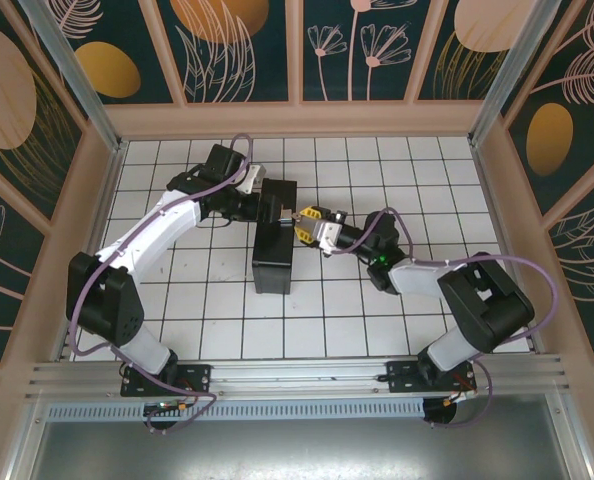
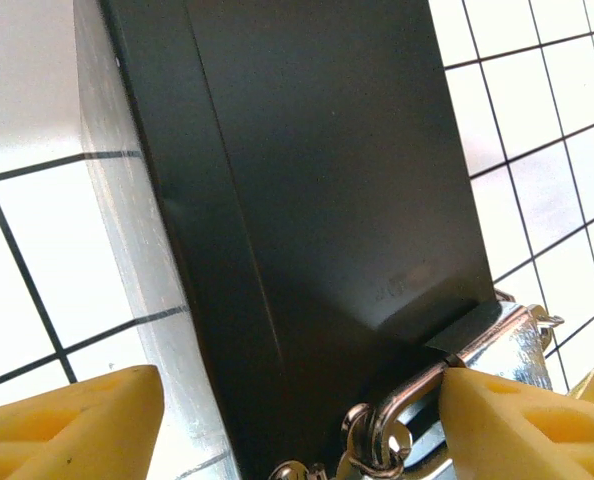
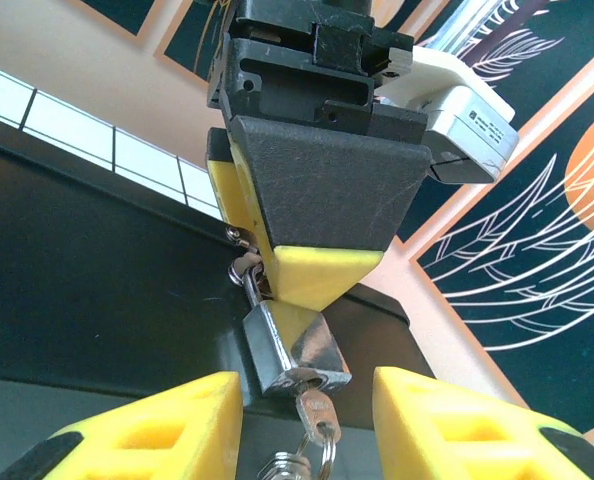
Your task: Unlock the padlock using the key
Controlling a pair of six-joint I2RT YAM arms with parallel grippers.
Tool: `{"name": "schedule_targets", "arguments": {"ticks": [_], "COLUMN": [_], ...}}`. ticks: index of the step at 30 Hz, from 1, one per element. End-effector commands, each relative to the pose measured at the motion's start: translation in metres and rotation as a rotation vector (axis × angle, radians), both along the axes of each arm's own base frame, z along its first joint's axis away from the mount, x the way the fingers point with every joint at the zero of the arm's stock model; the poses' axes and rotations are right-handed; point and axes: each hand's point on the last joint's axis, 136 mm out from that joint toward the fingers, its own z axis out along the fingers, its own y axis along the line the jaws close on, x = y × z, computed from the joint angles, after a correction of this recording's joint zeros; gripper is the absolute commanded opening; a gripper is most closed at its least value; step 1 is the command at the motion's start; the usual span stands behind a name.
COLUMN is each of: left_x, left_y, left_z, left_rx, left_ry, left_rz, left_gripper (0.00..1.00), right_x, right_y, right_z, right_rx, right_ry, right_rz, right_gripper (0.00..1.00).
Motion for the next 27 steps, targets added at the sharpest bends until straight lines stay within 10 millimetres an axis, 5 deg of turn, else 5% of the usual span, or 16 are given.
{"name": "schedule_targets", "arguments": {"ticks": [1,27], "left_x": [0.006,0.007], "left_y": [0.003,0.005], "left_z": [-0.004,-0.008], "left_rx": [0.023,0.029], "left_ry": [0.0,0.008], "left_rz": [-0.004,-0.005], "left_gripper": [0.73,0.71], "right_x": [0.006,0.025], "right_y": [0.005,0.009], "right_z": [0.002,-0.006], "right_rx": [-0.027,-0.099], "right_ry": [-0.039,-0.037], "right_rz": [0.023,0.011], "right_gripper": [0.39,0.31]}}
